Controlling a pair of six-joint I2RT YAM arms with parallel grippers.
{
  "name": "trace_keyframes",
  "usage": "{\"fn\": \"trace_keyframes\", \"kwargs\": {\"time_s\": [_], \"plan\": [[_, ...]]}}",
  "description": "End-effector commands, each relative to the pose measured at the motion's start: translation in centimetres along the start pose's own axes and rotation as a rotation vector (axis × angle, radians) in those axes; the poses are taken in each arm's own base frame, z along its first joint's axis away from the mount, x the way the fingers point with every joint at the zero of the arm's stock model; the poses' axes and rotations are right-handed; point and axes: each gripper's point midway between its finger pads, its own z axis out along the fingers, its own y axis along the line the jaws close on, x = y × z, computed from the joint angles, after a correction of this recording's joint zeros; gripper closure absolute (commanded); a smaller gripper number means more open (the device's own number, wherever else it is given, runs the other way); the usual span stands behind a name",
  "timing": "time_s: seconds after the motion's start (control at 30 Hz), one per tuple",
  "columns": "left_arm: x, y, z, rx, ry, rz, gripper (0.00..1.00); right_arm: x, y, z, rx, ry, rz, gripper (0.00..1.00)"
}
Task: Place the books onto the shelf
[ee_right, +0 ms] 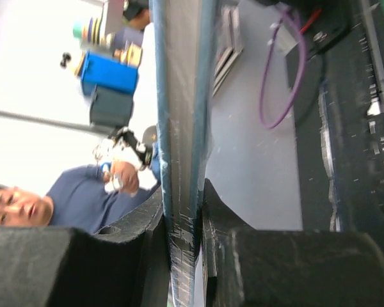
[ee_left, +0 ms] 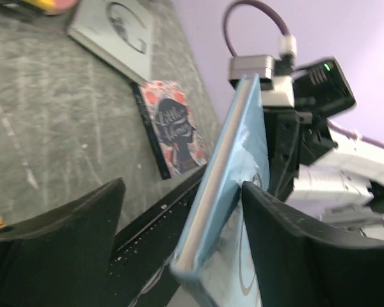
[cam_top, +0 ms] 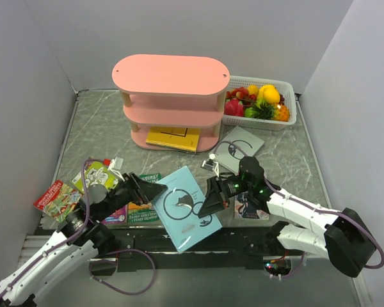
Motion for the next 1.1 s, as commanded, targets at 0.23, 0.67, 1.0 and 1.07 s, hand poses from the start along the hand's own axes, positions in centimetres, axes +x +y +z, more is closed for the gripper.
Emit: {"fn": "trace_keyframes", "kwargs": {"time_s": [0.23,0.67,1.0,1.07], "plan": [[1.6,-8.5,-2.1,0.473,0.13,0.158,0.99,0.1,4.1,-0.1,-0.088,0.102,-0.162,1.0],[-6.0,-6.4,-1.9,0.217,-0.248,-0.095,0.99,-8.6,1.1,-2.8,0.409,-0.376,-0.215,0.24],[-13.7,-4.3,-6.6,0.13,-0.691,-0.399,0.99,-9.3,0.5,-5.1,0.327,-0.724,-0.102,0.19],[-14.1,-4.2,-6.6,0.11,-0.703,-0.388,0.99,-9.3,0.8,-5.2,0.294,-0.75,-0.098,0.2]]}}
